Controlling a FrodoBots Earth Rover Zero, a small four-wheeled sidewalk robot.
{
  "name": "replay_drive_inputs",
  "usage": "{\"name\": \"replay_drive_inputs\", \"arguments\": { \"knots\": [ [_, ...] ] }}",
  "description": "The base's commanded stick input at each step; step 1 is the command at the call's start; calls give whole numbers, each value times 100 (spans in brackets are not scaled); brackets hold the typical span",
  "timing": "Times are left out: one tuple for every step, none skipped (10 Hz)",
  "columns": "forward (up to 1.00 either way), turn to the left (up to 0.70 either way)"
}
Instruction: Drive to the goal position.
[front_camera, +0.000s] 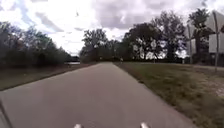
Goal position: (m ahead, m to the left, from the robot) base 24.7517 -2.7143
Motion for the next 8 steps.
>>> {"name": "replay_drive_inputs", "arguments": {
  "knots": [
    [0,0],
    [0,0],
    [0,0],
    [0,0],
    [0,0],
    [12,0],
    [79,0],
    [100,0]
  ]
}}
